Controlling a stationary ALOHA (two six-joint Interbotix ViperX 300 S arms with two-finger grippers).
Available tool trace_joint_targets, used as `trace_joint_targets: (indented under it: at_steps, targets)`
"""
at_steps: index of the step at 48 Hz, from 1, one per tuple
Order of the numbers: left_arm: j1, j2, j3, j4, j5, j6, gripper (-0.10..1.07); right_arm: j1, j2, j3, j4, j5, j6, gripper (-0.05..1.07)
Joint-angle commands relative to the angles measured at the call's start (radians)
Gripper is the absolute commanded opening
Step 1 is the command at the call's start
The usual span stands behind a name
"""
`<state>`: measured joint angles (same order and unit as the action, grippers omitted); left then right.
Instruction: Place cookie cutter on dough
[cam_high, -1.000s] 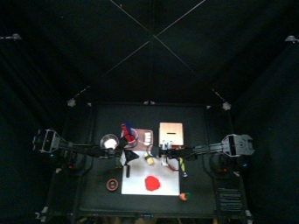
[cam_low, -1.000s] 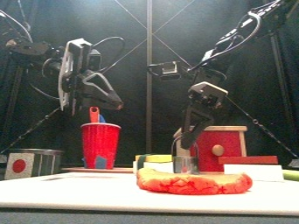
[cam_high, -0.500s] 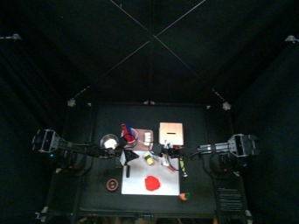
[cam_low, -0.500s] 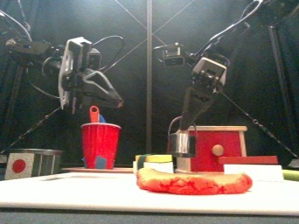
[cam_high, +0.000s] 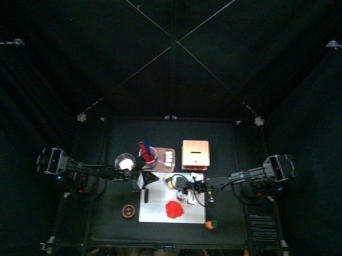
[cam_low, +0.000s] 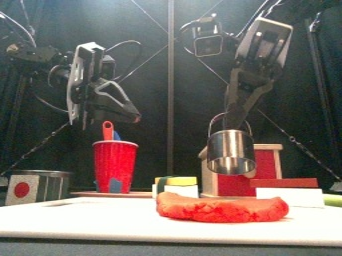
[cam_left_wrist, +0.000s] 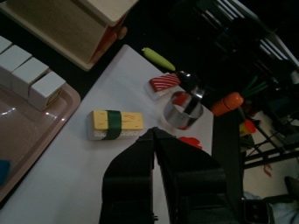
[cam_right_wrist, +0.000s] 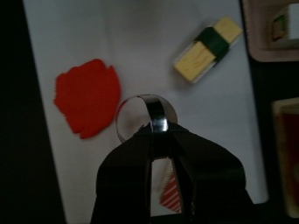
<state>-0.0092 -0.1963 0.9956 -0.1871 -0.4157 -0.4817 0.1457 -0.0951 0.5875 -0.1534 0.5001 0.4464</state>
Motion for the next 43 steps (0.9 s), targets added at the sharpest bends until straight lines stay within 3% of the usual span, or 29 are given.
trace_joint_targets:
  at_steps: [1,17,43]
  targets:
    - [-0.002,-0.011,-0.009,-0.002,-0.008,0.002,0.42,0.025,-0.005,-0.066,0.000,-0.023,0.032,0.53]
    - [0.000,-0.011,-0.009,0.000,-0.008,0.002,0.42,0.087,0.048,-0.107,-0.035,-0.078,0.133,0.53]
    - [0.000,-0.012,-0.008,0.000,-0.008,0.002,0.42,0.147,0.135,-0.199,-0.109,-0.052,0.201,0.53]
